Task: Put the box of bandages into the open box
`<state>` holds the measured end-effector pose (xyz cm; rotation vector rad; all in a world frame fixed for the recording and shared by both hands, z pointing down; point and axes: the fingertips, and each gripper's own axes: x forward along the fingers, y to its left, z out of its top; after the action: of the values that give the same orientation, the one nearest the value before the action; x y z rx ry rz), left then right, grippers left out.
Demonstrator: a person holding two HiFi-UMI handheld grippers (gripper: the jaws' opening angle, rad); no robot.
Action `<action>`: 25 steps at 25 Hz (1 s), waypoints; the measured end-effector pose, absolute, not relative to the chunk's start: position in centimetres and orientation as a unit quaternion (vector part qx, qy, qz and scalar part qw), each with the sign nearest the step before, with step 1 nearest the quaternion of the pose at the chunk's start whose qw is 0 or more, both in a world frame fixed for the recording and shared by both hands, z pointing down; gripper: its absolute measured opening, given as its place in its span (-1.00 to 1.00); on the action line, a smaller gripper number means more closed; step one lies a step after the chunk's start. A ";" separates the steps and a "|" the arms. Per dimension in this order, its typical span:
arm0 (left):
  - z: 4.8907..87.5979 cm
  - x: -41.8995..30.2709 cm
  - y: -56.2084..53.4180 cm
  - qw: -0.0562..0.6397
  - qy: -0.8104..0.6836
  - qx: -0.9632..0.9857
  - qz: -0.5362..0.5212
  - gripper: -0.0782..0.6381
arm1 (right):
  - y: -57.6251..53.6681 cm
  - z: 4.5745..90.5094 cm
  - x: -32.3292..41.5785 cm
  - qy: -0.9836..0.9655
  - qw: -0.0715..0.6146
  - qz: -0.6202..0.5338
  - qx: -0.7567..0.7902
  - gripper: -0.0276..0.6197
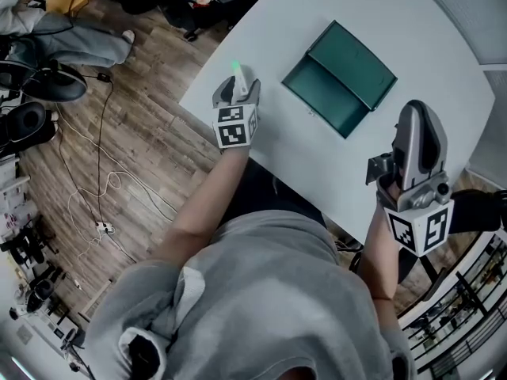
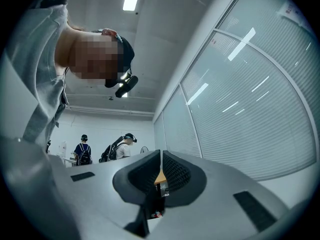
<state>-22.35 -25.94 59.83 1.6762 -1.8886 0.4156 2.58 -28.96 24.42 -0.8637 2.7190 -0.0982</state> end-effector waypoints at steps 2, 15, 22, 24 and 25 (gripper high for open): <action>60.3 -22.7 -25.8 0.296 -0.710 0.621 0.152 -0.19 | -29.1 24.6 2.5 0.943 0.144 -0.034 -0.297 -0.76; 57.3 -22.6 -25.0 0.231 -0.671 0.683 0.173 -0.48 | -28.0 23.4 2.9 0.943 0.158 -0.024 -0.292 -0.76; 49.5 -19.7 -26.8 0.087 -0.616 0.762 0.179 -0.48 | -26.9 22.1 3.4 0.939 0.166 -0.005 -0.303 -0.76; 47.9 -17.1 -27.1 0.045 -0.575 0.795 0.187 -0.48 | -26.6 21.7 4.0 0.937 0.166 -0.002 -0.308 -0.76; 47.5 -15.6 -27.3 0.028 -0.551 0.811 0.194 -0.48 | -26.5 21.6 4.3 0.935 0.167 -0.001 -0.312 -0.76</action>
<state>-15.62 -27.34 47.54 2.5037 -1.7019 0.5995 4.31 -26.53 21.60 -0.8872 2.6630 -0.0023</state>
